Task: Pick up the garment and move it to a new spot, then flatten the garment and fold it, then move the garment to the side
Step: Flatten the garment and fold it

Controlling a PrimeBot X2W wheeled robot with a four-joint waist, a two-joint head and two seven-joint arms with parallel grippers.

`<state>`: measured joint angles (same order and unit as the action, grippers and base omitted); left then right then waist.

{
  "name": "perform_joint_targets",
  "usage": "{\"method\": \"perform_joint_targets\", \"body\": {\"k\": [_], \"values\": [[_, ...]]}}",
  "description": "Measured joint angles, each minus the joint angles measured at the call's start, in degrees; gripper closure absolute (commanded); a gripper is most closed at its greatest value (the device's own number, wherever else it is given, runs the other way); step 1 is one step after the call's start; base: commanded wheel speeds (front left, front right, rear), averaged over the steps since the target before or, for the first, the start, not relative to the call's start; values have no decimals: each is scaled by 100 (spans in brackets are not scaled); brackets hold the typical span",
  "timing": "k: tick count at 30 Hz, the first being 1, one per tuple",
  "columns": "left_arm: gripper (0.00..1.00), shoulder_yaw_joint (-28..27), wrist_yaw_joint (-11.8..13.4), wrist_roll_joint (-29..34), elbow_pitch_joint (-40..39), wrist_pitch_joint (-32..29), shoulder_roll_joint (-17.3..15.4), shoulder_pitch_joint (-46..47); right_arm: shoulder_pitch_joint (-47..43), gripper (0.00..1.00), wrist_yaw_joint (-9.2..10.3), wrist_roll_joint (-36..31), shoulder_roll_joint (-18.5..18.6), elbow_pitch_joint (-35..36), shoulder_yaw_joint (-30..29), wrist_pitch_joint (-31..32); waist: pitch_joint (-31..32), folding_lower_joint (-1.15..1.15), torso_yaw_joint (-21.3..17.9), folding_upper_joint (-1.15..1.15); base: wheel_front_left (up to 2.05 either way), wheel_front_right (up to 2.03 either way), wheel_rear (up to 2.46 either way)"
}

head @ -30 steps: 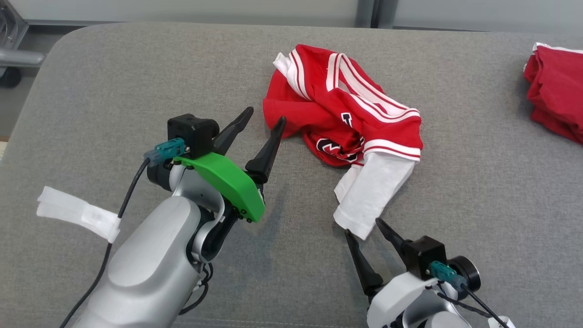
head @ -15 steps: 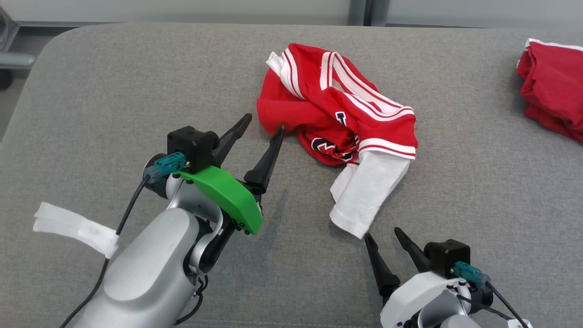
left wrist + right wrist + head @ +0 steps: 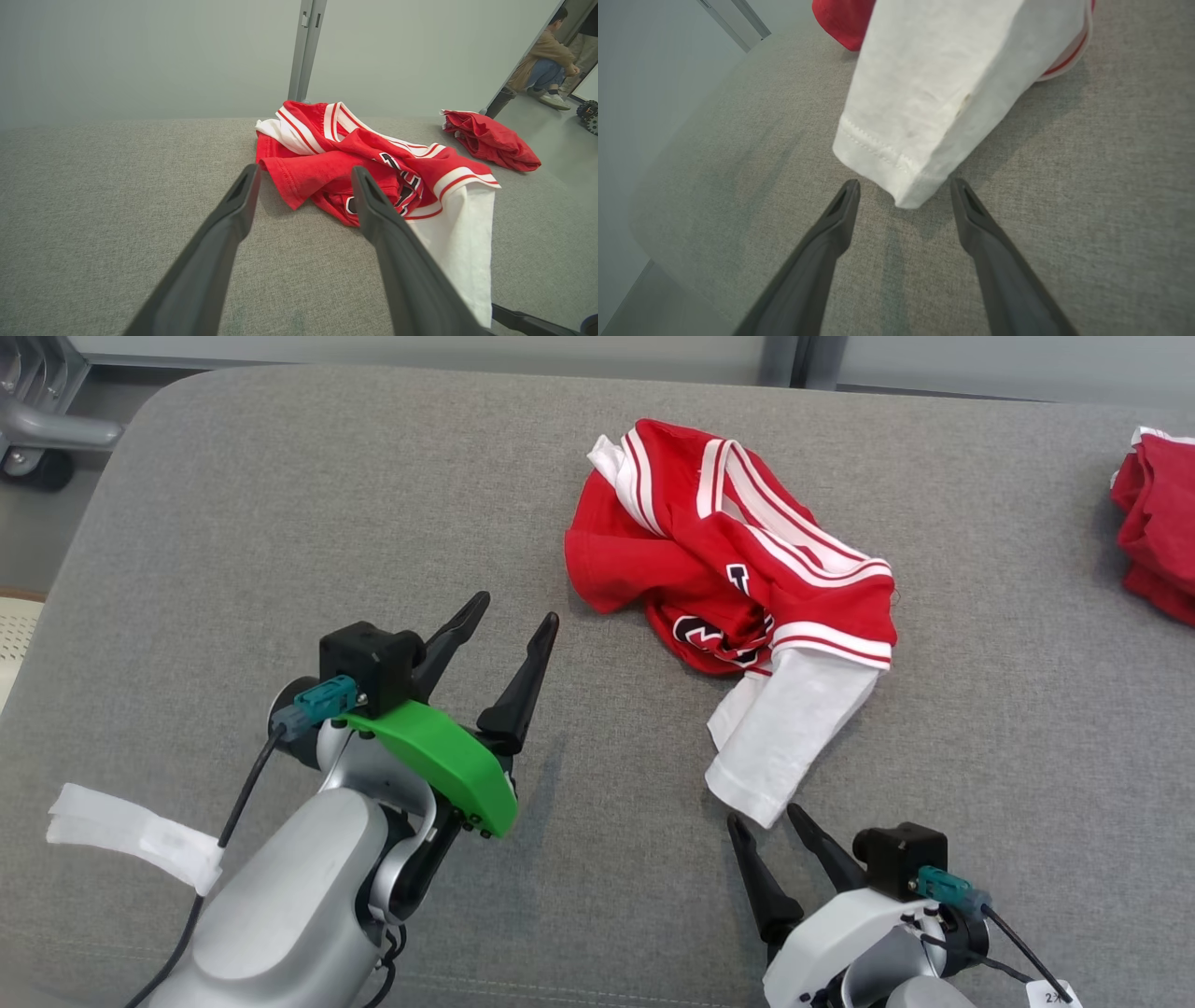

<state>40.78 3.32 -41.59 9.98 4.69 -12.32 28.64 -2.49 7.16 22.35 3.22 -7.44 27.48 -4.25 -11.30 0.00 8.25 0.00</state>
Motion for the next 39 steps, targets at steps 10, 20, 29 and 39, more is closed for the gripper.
{"method": "perform_joint_targets", "body": {"k": [10,20,29,39], "values": [[0,-12,75,0,-159,0,-16,-55,167,0,2,242,2,-156,8,-26,-20,0,30,0,0,0,0],[0,-177,133,-10,-289,12,-130,-204,415,100,3,654,5,-135,65,-218,-48,0,-35,0,0,0,0],[0,-508,209,-97,-276,154,-303,-444,659,100,-141,1448,94,1312,-555,-201,-24,0,-348,0,0,0,0],[0,-302,204,-313,-141,320,260,-474,2420,100,-309,1625,1034,2889,-879,1532,271,0,-564,0,0,0,0]]}}
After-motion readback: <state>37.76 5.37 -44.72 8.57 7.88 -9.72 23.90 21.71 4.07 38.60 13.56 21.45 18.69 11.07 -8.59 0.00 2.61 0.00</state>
